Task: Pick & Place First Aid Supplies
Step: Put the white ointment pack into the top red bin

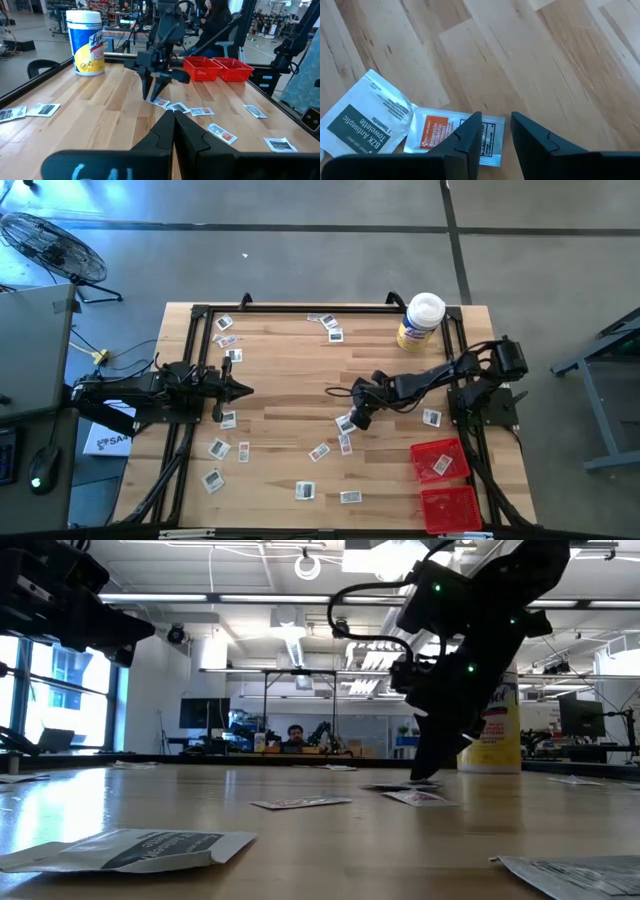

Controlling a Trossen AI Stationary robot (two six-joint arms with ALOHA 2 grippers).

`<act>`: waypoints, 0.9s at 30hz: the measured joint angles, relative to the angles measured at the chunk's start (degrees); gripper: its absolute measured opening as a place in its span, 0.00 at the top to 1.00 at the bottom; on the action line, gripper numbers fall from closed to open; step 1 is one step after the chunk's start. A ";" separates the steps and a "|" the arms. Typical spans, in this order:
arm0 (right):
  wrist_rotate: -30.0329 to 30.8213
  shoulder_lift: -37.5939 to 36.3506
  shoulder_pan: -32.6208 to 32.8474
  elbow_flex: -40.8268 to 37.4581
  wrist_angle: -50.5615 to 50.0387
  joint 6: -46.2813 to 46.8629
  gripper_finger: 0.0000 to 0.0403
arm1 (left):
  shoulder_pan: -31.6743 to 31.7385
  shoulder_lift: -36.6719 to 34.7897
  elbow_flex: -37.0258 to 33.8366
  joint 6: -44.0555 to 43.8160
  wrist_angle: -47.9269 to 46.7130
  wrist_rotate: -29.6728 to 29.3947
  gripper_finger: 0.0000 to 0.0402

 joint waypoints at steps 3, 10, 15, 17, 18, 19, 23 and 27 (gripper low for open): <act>-0.42 0.83 0.00 0.04 -0.06 -0.11 0.75 | 0.00 0.00 0.00 0.00 0.00 -0.02 1.00; -0.37 1.52 0.00 0.20 -3.61 0.15 0.77 | 0.01 0.00 0.00 0.00 0.00 -0.02 1.00; 0.20 1.56 0.00 0.16 -4.39 0.44 0.88 | 0.00 0.00 0.00 0.00 0.00 -0.02 1.00; 0.25 1.56 -0.02 0.14 -4.60 0.48 0.94 | -0.01 0.00 0.00 0.00 0.00 0.00 1.00; 0.30 1.56 -0.02 0.14 -4.70 0.48 0.97 | -0.01 0.00 0.00 0.00 0.00 -0.02 1.00; 0.30 1.56 -0.02 0.14 -4.75 0.47 0.98 | -0.01 0.00 0.00 0.00 0.00 0.00 1.00; 0.72 1.54 -0.02 0.07 -4.79 1.02 0.98 | 0.01 0.00 0.00 0.00 0.00 -0.01 1.00; 0.95 0.11 -0.02 -0.16 -5.27 0.97 1.00 | -0.01 0.00 0.00 0.00 0.00 0.00 1.00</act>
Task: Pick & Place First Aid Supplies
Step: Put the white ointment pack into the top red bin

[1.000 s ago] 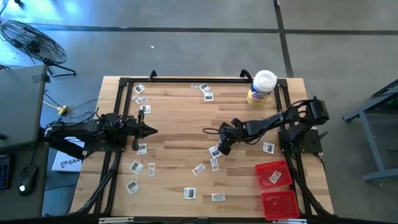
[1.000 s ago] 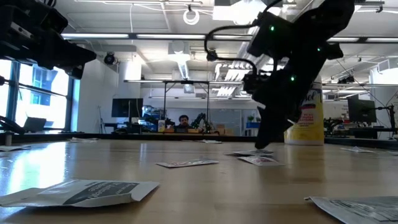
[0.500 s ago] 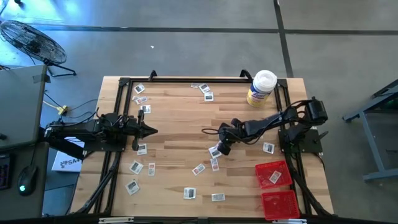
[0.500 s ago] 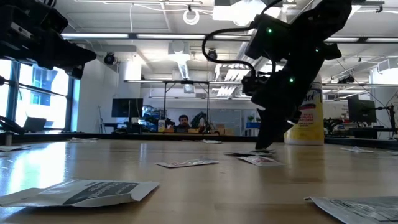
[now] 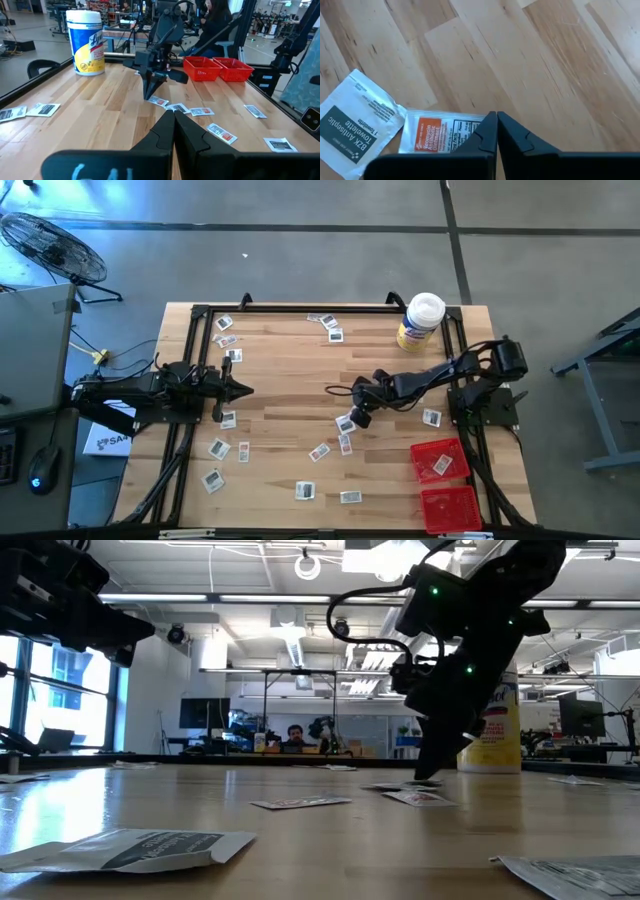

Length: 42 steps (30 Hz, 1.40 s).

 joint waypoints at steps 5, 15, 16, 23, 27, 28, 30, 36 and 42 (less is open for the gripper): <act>-0.24 -3.93 0.09 -0.41 -3.09 -0.31 1.00 | 0.01 0.00 0.00 0.00 0.00 -0.01 1.00; -5.30 -9.84 0.07 -0.27 -14.11 6.38 1.00 | 0.01 0.00 0.00 0.00 0.00 -0.01 1.00; -6.54 -9.87 0.07 -0.22 -14.07 6.51 1.00 | 0.01 0.00 0.00 0.00 0.00 -0.01 1.00; -8.39 -9.79 0.07 -0.16 -13.33 8.38 0.91 | 0.02 0.00 -0.01 0.00 0.00 -0.02 1.00; -7.90 -9.22 -0.90 -0.12 -13.09 12.70 0.81 | 0.01 0.00 0.00 0.00 0.00 0.00 1.00; -7.91 -8.80 -1.32 -0.12 -13.06 14.27 0.79 | 0.01 0.00 0.00 0.00 0.00 -0.01 1.00; -8.42 -7.80 -2.18 -0.12 -12.66 17.38 0.75 | 0.01 0.00 0.00 0.00 0.00 0.00 1.00; -10.52 -5.12 -3.66 0.21 -11.27 20.92 0.72 | 0.01 0.00 0.00 0.00 0.00 -0.01 1.00; -11.44 -4.81 -3.13 0.06 -10.62 13.82 0.76 | 0.01 0.00 0.00 0.00 0.00 0.00 1.00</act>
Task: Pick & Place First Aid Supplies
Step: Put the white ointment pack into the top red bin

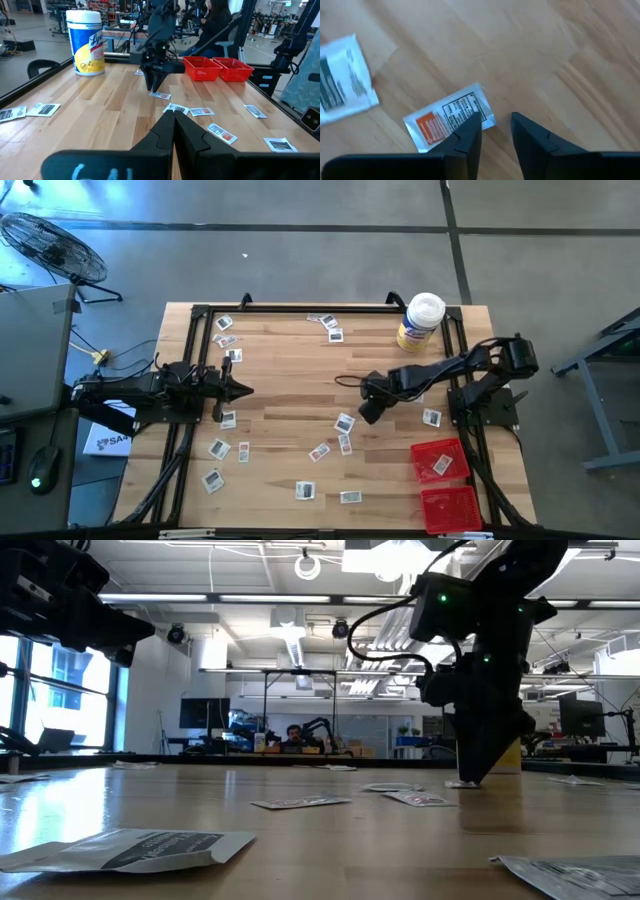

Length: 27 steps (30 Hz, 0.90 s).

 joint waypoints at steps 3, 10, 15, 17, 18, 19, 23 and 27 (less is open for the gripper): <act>0.79 0.08 0.82 0.02 -0.15 -4.50 0.79 | 0.01 0.00 0.00 0.00 0.00 0.00 1.00; 2.77 0.14 1.76 0.02 0.68 -6.82 0.81 | 0.00 0.00 0.00 0.00 0.00 -0.01 1.00; 5.47 0.16 1.85 0.11 -1.54 -6.95 0.81 | 0.01 0.00 0.00 0.00 0.00 0.00 1.00; 6.96 0.18 1.86 0.11 -2.87 -6.78 0.82 | 0.01 0.00 0.00 0.00 0.00 0.00 1.00; 7.23 0.20 1.77 0.11 -3.51 -6.49 0.82 | 0.00 0.00 0.00 0.00 0.00 -0.01 1.00; 7.35 0.22 1.56 0.13 -4.01 -6.33 0.83 | 0.01 0.00 0.00 0.00 0.00 -0.02 1.00; 7.21 0.20 0.68 0.14 -5.71 -5.30 0.89 | 0.00 0.00 0.00 0.00 0.00 0.00 1.00; 6.24 0.31 -0.31 1.65 -9.44 -5.30 0.94 | 0.00 0.00 0.00 0.00 0.00 -0.01 1.00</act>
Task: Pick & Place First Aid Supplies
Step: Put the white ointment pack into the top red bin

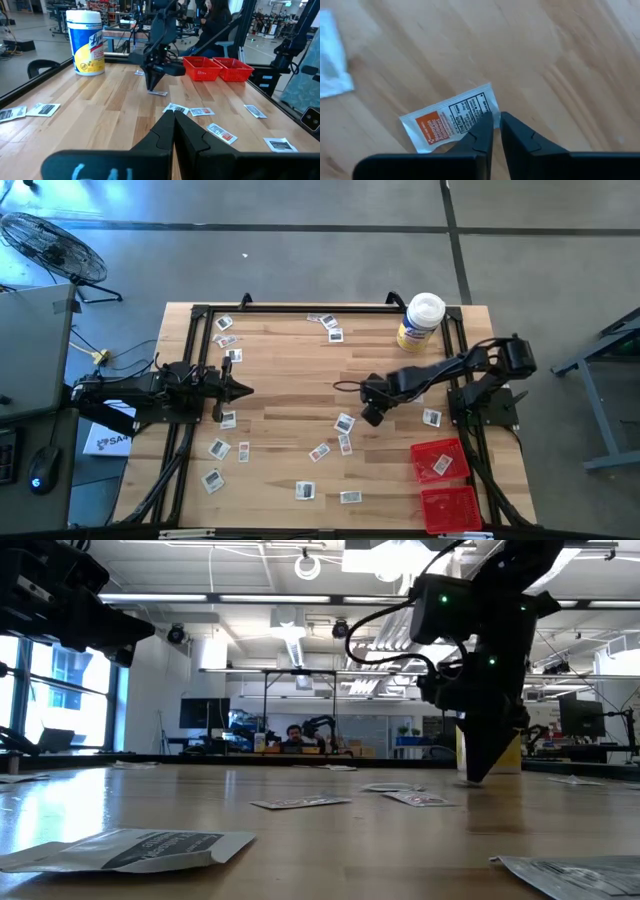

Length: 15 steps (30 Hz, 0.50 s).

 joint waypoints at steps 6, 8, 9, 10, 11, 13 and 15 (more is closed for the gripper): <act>-0.75 0.27 -2.06 2.58 -7.68 0.00 0.99 | 0.00 0.00 0.00 0.00 0.00 0.01 1.00; -1.93 0.17 -2.72 1.99 -7.14 0.00 1.00 | -0.01 0.00 0.00 0.00 0.00 -0.01 1.00; -2.25 0.12 -2.99 1.67 -6.67 0.12 1.00 | 0.00 0.00 -0.01 0.00 0.00 -0.01 1.00; -2.49 -0.04 -3.20 1.07 -5.86 0.23 1.00 | -0.01 0.00 0.00 0.00 0.00 0.01 1.00; -2.70 -0.17 -3.29 0.64 -5.06 0.41 1.00 | 0.00 0.00 0.00 0.00 0.00 0.01 1.00; -2.99 -0.20 -3.29 0.23 -4.17 0.44 1.00 | 0.01 0.00 0.00 0.00 0.00 -0.01 1.00; -2.93 -0.20 -3.27 0.18 -3.86 0.72 1.00 | -0.01 0.00 0.00 0.00 0.00 0.01 1.00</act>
